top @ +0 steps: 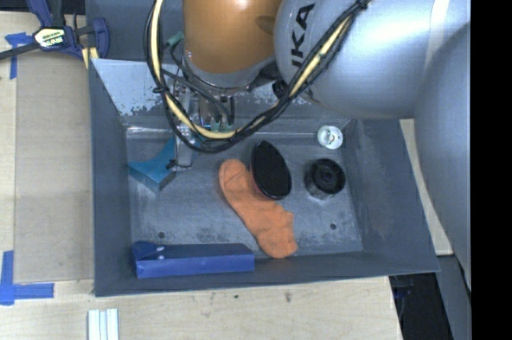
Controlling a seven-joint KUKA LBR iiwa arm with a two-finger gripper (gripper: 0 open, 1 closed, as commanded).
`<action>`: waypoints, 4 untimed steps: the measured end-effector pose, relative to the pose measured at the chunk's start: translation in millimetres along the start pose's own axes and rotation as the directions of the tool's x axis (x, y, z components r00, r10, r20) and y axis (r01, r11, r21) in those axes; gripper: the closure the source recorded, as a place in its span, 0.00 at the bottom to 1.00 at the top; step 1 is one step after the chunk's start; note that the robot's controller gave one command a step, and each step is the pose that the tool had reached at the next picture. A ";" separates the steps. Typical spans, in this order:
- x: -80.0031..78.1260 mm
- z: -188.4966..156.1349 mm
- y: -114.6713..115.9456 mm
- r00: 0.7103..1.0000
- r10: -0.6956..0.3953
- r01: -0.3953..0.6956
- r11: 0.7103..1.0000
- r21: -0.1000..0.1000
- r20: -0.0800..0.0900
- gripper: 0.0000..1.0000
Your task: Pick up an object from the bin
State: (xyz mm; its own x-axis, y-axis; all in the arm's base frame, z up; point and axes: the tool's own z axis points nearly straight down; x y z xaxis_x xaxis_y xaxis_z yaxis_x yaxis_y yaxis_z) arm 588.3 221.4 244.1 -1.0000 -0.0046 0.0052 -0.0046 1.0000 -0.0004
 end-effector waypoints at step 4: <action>-39.7 104.4 -41.2 0.892 -0.452 0.452 0.892 0.002 0.007 0.00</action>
Offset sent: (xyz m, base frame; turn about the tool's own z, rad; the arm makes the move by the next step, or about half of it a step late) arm 0.0373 -0.0398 -0.1741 -0.2408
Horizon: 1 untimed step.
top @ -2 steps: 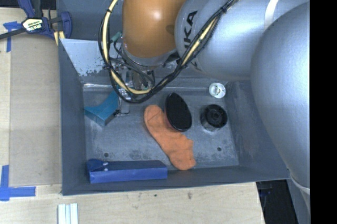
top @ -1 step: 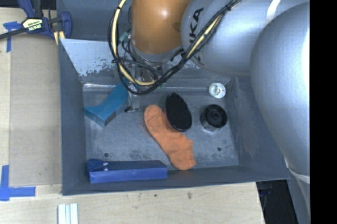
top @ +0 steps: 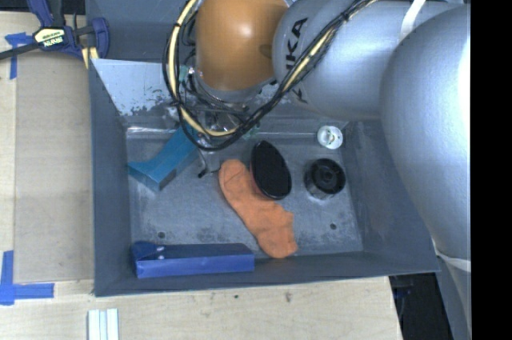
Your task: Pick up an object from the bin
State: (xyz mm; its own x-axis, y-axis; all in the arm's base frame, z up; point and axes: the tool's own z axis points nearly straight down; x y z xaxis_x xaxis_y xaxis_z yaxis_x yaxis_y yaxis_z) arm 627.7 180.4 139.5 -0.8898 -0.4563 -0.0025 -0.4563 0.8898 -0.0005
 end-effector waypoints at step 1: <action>7.4 73.7 -7.7 0.999 -0.041 0.041 0.999 -0.003 -0.006 0.00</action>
Offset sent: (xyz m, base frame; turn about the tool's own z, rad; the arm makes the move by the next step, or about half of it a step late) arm 0.0002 0.0006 -0.0695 -0.1736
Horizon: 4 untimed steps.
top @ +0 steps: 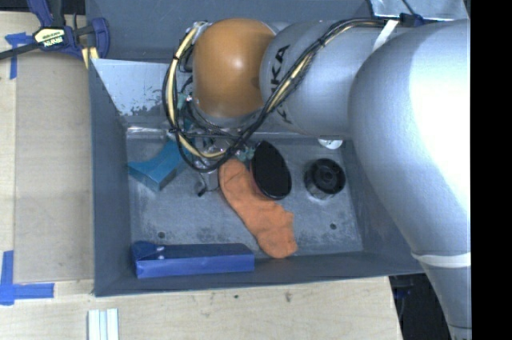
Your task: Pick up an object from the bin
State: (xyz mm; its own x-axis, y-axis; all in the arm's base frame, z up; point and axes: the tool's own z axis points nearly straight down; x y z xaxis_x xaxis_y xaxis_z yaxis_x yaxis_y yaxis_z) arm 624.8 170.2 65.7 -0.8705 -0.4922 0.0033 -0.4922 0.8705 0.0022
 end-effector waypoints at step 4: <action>-7.1 -11.3 4.5 0.992 -0.124 0.125 0.992 0.000 -0.001 1.00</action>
Offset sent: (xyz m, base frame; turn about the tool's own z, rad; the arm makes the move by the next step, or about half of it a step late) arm 0.0000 0.0000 0.0000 0.0000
